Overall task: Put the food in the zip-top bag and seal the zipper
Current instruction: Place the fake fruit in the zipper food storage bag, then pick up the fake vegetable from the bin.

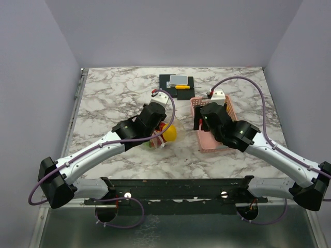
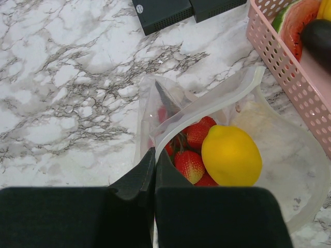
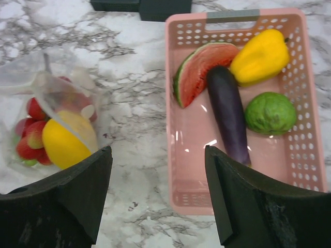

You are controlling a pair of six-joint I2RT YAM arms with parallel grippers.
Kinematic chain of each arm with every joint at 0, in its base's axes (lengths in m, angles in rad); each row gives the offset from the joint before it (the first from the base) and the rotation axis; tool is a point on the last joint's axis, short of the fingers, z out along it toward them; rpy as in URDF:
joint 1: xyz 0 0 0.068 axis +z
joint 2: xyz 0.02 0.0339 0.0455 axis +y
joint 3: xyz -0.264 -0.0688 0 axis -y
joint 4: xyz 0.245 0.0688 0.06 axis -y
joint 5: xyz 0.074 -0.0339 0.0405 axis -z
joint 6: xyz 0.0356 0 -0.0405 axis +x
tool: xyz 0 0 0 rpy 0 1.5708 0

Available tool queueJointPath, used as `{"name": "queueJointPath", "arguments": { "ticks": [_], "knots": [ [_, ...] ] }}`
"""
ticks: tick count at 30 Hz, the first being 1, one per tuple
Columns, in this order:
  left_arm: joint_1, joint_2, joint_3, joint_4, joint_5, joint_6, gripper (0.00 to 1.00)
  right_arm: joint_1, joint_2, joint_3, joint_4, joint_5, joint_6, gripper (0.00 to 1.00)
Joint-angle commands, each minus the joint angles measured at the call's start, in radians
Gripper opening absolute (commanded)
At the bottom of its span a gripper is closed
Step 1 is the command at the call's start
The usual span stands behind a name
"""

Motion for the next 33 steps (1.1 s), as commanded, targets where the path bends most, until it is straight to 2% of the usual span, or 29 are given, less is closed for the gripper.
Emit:
{"name": "queueJointPath", "arguments": {
  "ticks": [1, 15, 22, 24, 33],
  "knots": [
    [0.004, -0.022, -0.01, 0.015, -0.01, -0.005, 0.0, -0.056, 0.007, -0.027, -0.081, 0.089, 0.01, 0.77],
    [0.004, -0.017, -0.009, 0.015, -0.005, -0.002, 0.0, -0.271, 0.135, -0.106, -0.068, 0.085, -0.02, 0.81],
    [0.004, -0.012, -0.009, 0.015, 0.0, 0.0, 0.0, -0.369, 0.185, -0.126, -0.014, 0.045, -0.05, 0.91],
    [0.004, -0.012, -0.009, 0.015, 0.0, 0.001, 0.0, -0.396, 0.203, -0.126, 0.005, 0.037, -0.062, 0.96],
    [0.004, -0.015, -0.009, 0.015, -0.002, 0.002, 0.0, -0.473, 0.315, -0.116, 0.077, -0.022, -0.091, 0.97]
  ]
}}
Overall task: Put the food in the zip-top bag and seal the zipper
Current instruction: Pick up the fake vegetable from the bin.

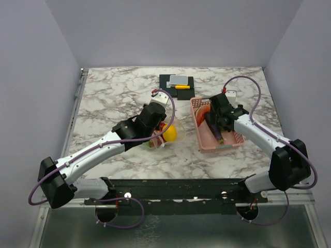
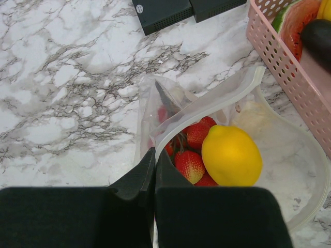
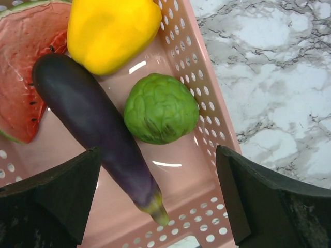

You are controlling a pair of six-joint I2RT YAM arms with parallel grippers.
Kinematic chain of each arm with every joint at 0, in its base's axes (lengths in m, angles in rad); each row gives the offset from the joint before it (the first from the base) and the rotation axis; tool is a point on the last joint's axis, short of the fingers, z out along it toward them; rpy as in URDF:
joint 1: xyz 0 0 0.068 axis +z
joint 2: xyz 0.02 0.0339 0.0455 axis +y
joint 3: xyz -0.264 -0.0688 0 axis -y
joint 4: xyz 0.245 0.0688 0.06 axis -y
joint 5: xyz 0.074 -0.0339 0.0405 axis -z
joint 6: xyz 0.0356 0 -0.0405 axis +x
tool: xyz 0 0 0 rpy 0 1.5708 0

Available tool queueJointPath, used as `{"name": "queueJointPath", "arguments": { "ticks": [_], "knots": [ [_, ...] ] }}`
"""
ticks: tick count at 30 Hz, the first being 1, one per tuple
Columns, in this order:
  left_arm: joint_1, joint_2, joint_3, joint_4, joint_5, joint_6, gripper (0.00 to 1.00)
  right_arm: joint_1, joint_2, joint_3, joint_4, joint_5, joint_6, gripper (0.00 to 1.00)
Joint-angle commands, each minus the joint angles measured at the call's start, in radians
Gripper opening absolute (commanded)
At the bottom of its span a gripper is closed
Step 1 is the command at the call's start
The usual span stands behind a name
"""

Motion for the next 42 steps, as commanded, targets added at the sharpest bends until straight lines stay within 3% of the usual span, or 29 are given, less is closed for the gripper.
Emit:
{"name": "queueJointPath", "arguments": {
  "ticks": [1, 17, 28, 36, 42],
  "knots": [
    [0.004, -0.015, -0.009, 0.015, -0.001, 0.002, 0.0, -0.034, 0.057, 0.002, 0.056, -0.037, -0.021, 0.97],
    [0.004, -0.014, -0.008, 0.015, -0.003, 0.006, 0.0, -0.078, 0.179, 0.05, 0.094, -0.009, -0.028, 0.97],
    [0.004, -0.018, -0.009, 0.015, -0.005, 0.008, 0.0, -0.103, 0.224, 0.044, 0.121, -0.019, -0.026, 0.89],
    [0.004, -0.017, -0.009, 0.015, -0.002, 0.009, 0.0, -0.107, 0.221, 0.026, 0.13, -0.039, -0.029, 0.73],
    [0.003, -0.018, -0.009, 0.015, -0.002, 0.009, 0.0, -0.108, 0.203, 0.019, 0.13, -0.051, -0.036, 0.5]
  ]
}}
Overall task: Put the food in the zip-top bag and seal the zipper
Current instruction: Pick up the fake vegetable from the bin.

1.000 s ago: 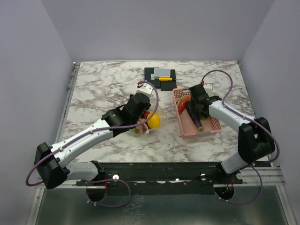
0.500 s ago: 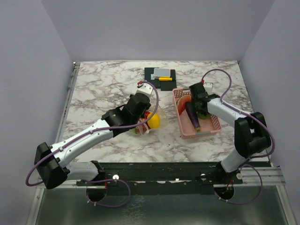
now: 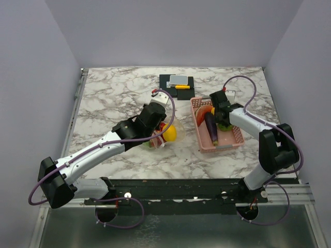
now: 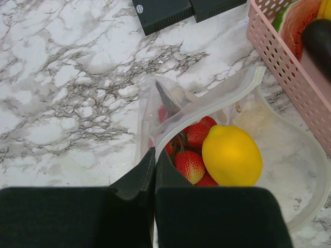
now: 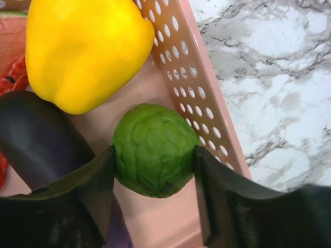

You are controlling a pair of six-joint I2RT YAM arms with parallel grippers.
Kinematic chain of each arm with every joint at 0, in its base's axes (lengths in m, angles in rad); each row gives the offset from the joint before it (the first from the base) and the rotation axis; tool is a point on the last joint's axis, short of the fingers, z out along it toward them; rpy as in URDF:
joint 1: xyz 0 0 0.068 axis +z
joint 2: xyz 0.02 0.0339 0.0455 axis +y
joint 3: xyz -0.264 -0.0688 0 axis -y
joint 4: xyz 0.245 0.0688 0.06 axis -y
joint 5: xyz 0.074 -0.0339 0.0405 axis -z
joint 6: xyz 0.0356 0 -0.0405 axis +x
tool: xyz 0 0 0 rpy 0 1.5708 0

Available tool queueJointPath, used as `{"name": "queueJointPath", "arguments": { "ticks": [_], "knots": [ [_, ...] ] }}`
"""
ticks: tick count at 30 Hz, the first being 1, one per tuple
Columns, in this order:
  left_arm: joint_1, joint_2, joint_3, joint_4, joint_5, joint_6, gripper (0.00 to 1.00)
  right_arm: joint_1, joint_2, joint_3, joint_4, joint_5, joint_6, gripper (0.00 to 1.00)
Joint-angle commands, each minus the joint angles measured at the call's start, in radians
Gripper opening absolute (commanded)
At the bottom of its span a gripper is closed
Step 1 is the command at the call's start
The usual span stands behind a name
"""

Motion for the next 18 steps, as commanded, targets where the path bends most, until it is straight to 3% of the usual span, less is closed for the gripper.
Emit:
{"name": "queueJointPath", "arguments": {
  "ticks": [1, 8, 18],
  "knots": [
    [0.004, -0.017, -0.009, 0.015, -0.002, 0.006, 0.0, -0.006, -0.015, -0.014, 0.013, -0.022, 0.001, 0.45],
    [0.004, -0.019, -0.009, 0.015, -0.002, 0.006, 0.0, -0.006, -0.093, -0.028, 0.0, -0.052, 0.004, 0.29],
    [0.004, -0.014, -0.008, 0.015, -0.002, 0.005, 0.0, -0.004, -0.276, -0.021, -0.041, -0.204, 0.002, 0.25]
  ]
}}
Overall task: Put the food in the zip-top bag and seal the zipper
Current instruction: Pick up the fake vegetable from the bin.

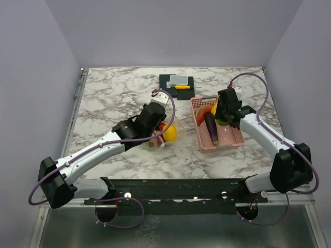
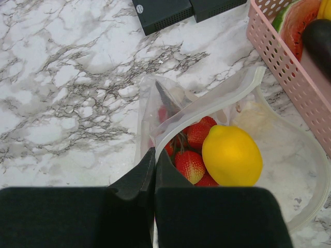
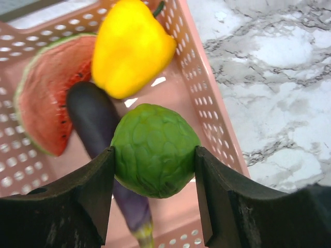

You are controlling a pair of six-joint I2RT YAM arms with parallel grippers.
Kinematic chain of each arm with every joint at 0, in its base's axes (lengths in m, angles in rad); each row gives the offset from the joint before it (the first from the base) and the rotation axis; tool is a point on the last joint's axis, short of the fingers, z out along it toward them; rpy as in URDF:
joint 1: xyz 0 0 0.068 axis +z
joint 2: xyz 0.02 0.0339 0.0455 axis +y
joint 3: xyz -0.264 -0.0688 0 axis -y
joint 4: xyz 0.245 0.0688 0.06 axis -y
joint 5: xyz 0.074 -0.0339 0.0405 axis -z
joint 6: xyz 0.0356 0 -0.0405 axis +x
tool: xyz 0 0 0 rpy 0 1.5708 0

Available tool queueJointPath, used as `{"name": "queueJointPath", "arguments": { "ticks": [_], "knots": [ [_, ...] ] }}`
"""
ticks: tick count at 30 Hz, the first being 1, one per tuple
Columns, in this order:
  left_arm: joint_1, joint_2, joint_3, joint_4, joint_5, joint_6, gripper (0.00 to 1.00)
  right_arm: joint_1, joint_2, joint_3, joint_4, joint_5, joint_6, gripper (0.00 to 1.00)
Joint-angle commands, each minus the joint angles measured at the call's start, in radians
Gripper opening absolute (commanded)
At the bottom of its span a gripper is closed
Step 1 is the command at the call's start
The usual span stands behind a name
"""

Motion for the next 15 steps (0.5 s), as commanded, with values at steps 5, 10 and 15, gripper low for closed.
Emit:
{"name": "queueJointPath", "arguments": {
  "ticks": [5, 10, 15],
  "knots": [
    [0.004, -0.011, -0.008, 0.015, -0.002, 0.003, 0.0, -0.002, -0.193, 0.008, -0.033, -0.236, -0.005, 0.24],
    [0.004, -0.011, -0.009, 0.015, -0.002, 0.001, 0.0, 0.016, -0.285, 0.031, -0.042, -0.346, -0.01, 0.21],
    [0.004, -0.013, -0.009, 0.015, -0.004, 0.001, 0.0, 0.037, -0.359, 0.048, -0.04, -0.463, 0.013, 0.21]
  ]
}}
